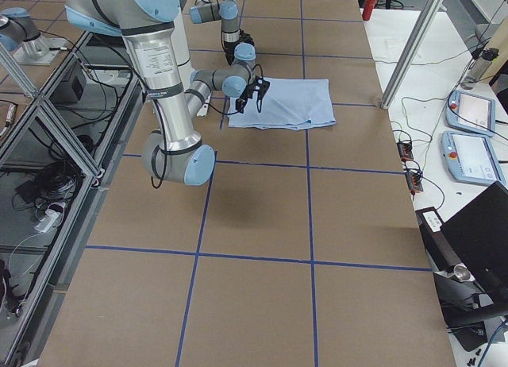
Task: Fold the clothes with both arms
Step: 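Grasp both near corners of the shirt with both grippers, then hold the near shirt corners with both grippers, pinching the hem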
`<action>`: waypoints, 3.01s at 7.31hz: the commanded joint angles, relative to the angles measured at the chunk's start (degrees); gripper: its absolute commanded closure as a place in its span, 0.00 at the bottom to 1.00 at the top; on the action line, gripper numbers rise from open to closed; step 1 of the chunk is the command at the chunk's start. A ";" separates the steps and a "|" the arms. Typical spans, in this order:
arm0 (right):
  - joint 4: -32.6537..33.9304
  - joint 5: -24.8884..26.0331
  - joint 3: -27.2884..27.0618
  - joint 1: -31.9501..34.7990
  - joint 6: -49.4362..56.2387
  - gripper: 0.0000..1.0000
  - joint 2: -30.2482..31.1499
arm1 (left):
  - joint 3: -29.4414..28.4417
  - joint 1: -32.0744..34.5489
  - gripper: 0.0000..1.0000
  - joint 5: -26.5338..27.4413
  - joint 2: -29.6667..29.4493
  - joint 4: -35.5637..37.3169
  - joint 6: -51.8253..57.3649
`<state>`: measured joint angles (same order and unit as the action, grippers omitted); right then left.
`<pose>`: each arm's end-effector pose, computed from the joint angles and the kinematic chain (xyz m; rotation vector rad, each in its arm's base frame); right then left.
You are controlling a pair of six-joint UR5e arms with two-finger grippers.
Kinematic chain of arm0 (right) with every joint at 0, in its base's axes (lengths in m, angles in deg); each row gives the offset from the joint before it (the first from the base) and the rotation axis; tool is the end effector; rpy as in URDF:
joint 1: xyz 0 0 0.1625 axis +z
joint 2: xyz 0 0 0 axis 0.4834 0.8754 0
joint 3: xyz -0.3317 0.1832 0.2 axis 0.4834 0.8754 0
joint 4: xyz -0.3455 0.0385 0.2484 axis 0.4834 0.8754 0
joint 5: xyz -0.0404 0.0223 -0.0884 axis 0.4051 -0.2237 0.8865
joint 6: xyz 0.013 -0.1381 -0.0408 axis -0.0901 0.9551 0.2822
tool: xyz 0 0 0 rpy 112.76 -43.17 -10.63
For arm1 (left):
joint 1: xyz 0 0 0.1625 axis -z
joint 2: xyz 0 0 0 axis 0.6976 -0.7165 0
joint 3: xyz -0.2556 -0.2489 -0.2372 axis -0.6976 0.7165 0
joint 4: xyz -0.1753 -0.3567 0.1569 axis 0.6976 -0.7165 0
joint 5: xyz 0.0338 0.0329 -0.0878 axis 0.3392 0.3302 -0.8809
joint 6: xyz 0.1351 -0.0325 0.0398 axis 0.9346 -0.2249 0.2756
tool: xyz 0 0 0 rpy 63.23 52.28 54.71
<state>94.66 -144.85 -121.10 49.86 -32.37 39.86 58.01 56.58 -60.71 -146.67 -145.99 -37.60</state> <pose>-0.5530 -0.3085 0.2947 -0.2044 -0.8765 0.3801 0.5777 -0.2467 0.2664 -0.2180 0.9079 -0.5799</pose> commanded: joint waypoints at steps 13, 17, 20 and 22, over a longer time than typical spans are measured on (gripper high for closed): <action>5.51 11.21 4.67 -8.56 -2.76 0.00 -2.38 | -0.37 -1.01 1.00 0.07 -0.23 -0.36 0.03; 5.51 11.21 4.58 -9.35 -3.90 0.42 -2.56 | -0.37 -1.10 1.00 -0.02 -0.15 -0.36 0.03; 5.51 10.77 3.45 -9.44 -3.82 0.89 -3.00 | -0.46 -1.10 1.00 0.07 -0.15 -0.19 0.03; 5.60 10.77 2.30 -9.53 -3.73 0.97 -3.00 | -0.55 -1.10 1.00 0.07 -0.15 -0.19 0.03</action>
<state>100.18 -134.05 -118.24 40.43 -36.13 36.89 57.54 55.48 -60.64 -146.82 -146.19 -37.56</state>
